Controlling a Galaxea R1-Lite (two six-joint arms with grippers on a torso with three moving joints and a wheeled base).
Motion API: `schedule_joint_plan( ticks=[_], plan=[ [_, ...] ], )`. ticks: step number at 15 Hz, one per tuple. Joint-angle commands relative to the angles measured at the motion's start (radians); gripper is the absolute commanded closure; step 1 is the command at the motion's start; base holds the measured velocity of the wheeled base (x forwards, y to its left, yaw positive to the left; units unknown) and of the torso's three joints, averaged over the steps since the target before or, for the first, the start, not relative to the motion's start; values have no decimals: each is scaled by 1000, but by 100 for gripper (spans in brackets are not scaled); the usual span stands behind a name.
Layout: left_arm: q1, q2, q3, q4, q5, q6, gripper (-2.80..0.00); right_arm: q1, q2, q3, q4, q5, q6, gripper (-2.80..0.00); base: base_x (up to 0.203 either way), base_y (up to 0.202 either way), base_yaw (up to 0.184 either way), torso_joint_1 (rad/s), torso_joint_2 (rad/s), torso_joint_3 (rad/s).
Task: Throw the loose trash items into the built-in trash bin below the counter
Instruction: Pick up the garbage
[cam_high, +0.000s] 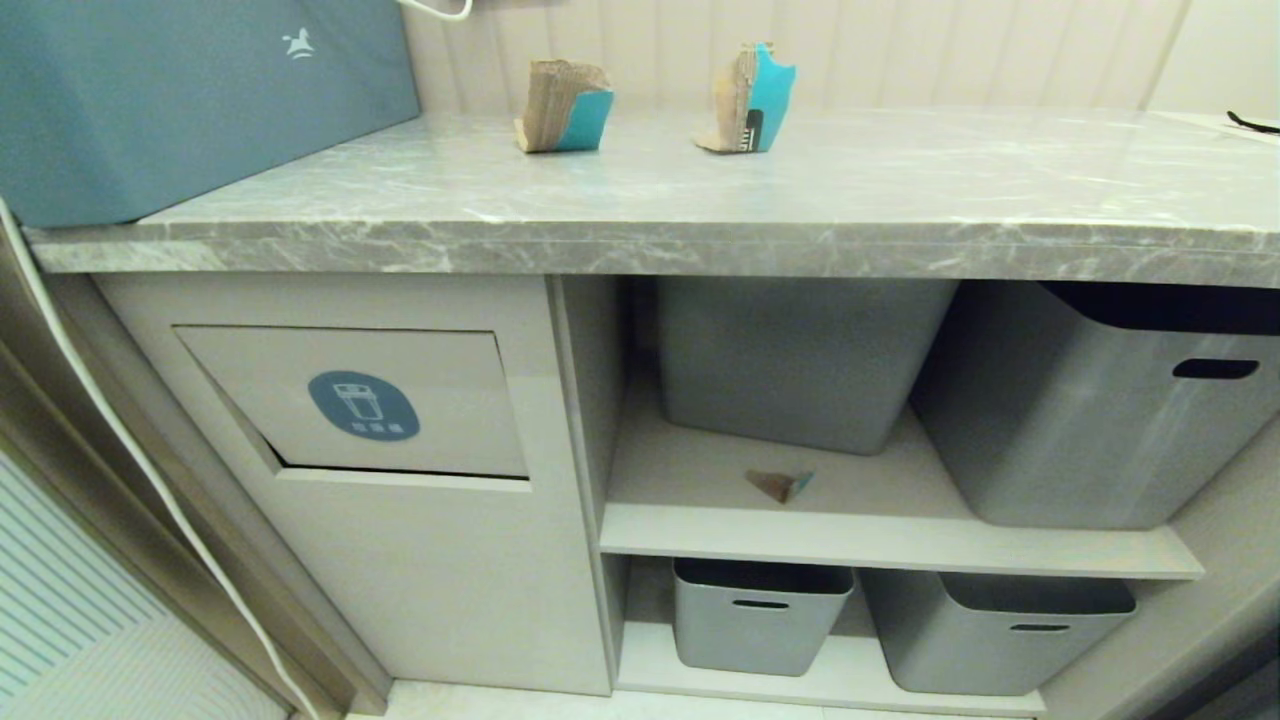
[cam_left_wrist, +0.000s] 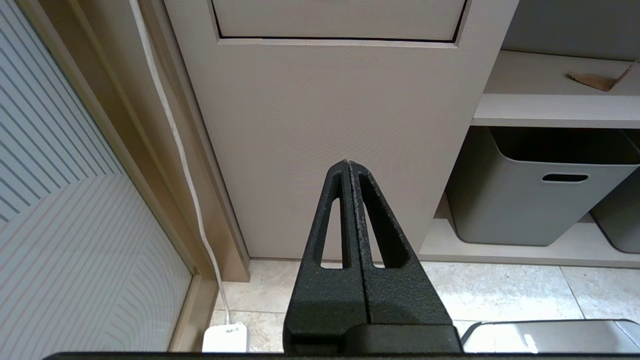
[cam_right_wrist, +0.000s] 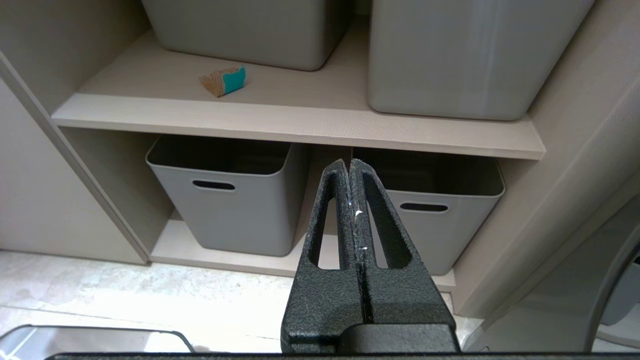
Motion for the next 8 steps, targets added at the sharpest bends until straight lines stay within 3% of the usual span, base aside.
schedule_joint_plan(
  ticks=[1,6,8],
  plan=[
    [0,-2,0,0,1,1,0,0,-2,0,-2,1,1,0,0,0,0,0,0,0],
    [0,-2,0,0,1,-1,0,0,-2,0,-2,1,-2,0,0,0,0,0,0,0],
    [0,-2,0,0,1,1,0,0,-2,0,-2,1,-2,0,0,0,0,58,-250,-195]
  ],
)
